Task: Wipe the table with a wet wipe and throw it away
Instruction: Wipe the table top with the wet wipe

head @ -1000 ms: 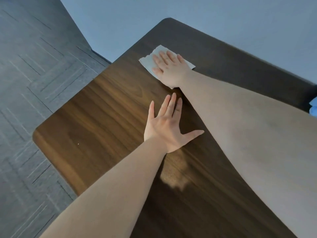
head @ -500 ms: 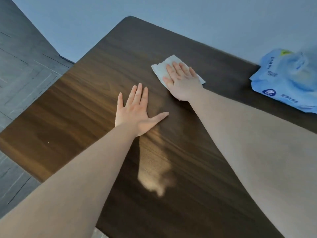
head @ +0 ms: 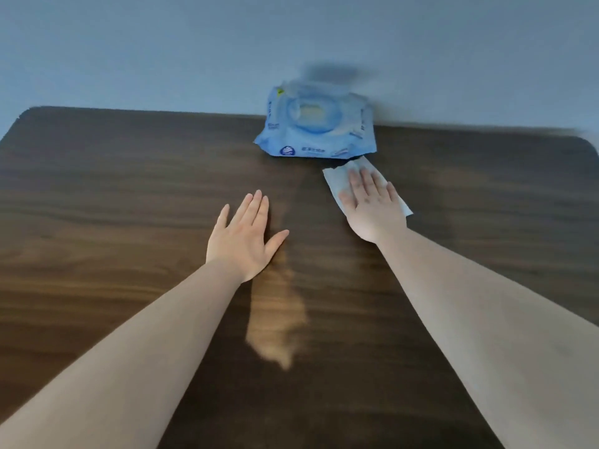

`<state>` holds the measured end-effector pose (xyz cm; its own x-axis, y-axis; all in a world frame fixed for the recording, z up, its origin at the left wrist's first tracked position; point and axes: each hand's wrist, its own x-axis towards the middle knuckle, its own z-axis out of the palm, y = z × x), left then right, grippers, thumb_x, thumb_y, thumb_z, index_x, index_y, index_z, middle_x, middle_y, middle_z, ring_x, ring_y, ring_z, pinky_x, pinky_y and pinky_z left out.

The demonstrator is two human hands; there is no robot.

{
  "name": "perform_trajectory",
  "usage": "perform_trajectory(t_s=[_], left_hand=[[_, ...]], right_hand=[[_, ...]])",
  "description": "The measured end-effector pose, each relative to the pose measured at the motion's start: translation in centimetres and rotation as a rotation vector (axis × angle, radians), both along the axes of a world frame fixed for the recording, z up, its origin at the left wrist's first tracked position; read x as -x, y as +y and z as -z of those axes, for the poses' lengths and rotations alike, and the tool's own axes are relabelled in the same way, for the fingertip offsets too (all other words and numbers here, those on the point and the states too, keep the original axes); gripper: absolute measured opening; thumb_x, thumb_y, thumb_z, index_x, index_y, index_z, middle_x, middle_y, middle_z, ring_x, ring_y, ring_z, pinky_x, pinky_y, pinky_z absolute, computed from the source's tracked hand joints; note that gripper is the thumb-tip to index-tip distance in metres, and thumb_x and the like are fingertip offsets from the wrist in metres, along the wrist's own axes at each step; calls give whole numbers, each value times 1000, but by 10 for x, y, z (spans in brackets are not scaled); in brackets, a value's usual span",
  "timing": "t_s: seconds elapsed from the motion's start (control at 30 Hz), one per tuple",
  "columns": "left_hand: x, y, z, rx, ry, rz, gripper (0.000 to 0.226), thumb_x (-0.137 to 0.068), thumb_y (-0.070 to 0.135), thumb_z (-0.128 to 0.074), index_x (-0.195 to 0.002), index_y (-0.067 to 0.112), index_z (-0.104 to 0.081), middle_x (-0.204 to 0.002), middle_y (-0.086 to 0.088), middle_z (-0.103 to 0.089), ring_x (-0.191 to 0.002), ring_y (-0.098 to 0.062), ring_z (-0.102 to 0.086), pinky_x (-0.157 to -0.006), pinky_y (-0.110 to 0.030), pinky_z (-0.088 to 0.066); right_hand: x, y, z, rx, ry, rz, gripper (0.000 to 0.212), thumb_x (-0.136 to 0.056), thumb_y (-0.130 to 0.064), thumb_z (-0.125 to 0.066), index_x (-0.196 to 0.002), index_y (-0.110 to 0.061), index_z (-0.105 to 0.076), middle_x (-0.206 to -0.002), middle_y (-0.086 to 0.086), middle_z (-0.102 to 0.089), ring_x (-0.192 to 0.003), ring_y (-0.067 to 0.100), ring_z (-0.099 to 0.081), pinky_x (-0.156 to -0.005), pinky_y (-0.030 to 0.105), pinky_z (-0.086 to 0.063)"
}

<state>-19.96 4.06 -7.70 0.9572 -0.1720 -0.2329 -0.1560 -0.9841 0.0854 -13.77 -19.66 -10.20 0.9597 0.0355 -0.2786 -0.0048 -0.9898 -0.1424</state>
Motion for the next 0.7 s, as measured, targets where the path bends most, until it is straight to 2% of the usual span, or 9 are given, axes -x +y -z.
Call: perform_trajectory(t_s=[0.23, 0.43, 0.57, 0.7], left_hand=[[-11, -154, 1, 4, 108, 271, 76, -91, 65, -8, -150, 21, 8, -159, 6, 12, -145, -10, 12, -119, -38, 2], [-14, -265, 6, 7, 73, 418, 79, -89, 67, -7, -151, 21, 7, -160, 5, 11, -145, -11, 12, -119, -38, 2], [-19, -309, 13, -28, 65, 458, 83, -86, 71, -5, -150, 21, 10, -159, 5, 15, -145, -11, 14, -119, -40, 4], [-22, -316, 18, -49, 68, 441, 87, -82, 74, -3, -150, 22, 12, -159, 5, 17, -145, -12, 17, -117, -42, 7]], right_hand=[[41, -161, -3, -4, -11, 294, 58, -99, -47, -8, -151, -25, 4, -161, -3, 6, -147, 15, 9, -119, 37, 8], [70, -276, -2, 11, -12, 501, 59, -98, -48, -5, -151, -25, 7, -161, -1, 9, -147, 16, 12, -119, 39, 8], [84, -327, -5, 23, -17, 626, 59, -99, -46, -5, -151, -23, 9, -161, 2, 9, -147, 18, 11, -118, 40, 8], [89, -341, -4, 24, -20, 677, 58, -99, -44, -5, -150, -22, 10, -161, 2, 10, -147, 19, 12, -117, 39, 8]])
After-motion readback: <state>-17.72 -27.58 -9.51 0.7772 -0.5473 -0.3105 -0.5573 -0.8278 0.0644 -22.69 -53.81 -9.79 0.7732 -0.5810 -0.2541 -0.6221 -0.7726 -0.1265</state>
